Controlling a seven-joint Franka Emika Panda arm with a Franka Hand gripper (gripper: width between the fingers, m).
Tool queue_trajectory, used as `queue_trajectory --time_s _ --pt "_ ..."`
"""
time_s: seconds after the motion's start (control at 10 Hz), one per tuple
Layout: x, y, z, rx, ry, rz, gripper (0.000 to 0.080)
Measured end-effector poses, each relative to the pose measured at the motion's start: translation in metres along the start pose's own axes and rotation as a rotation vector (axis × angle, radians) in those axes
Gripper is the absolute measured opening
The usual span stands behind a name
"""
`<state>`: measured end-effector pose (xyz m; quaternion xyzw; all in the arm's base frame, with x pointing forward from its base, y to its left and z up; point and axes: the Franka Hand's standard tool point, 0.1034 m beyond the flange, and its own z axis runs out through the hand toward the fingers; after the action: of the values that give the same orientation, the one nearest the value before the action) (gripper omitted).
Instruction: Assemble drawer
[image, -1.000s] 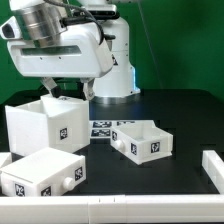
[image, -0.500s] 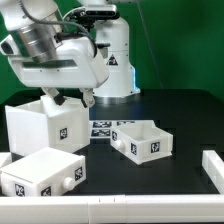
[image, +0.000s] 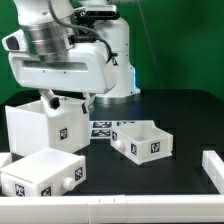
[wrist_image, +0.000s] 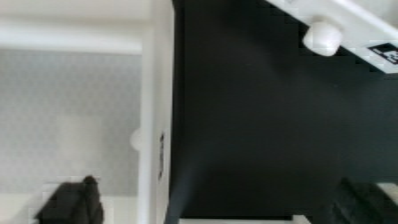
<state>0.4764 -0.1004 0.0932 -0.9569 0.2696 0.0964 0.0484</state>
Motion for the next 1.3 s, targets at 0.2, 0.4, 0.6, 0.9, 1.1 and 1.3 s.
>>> queue_trajectory --time_s 0.2,0.4,0.6,0.9,1.1,1.3 --pt "0.0 -0.005 0.0 0.021 0.012 -0.015 0.0649" --pt "0.001 -0.005 0.001 0.021 0.022 -0.016 0.0649" --pt "0.002 0.001 0.001 0.02 0.052 -0.037 0.0649" --pt "-0.004 0.016 -0.004 0.027 0.243 -0.008 0.0649" --pt "-0.009 0.001 0.0 0.031 0.413 -0.002 0.0649" --pt "-0.004 0.001 0.0 0.031 0.534 -0.006 0.0649"
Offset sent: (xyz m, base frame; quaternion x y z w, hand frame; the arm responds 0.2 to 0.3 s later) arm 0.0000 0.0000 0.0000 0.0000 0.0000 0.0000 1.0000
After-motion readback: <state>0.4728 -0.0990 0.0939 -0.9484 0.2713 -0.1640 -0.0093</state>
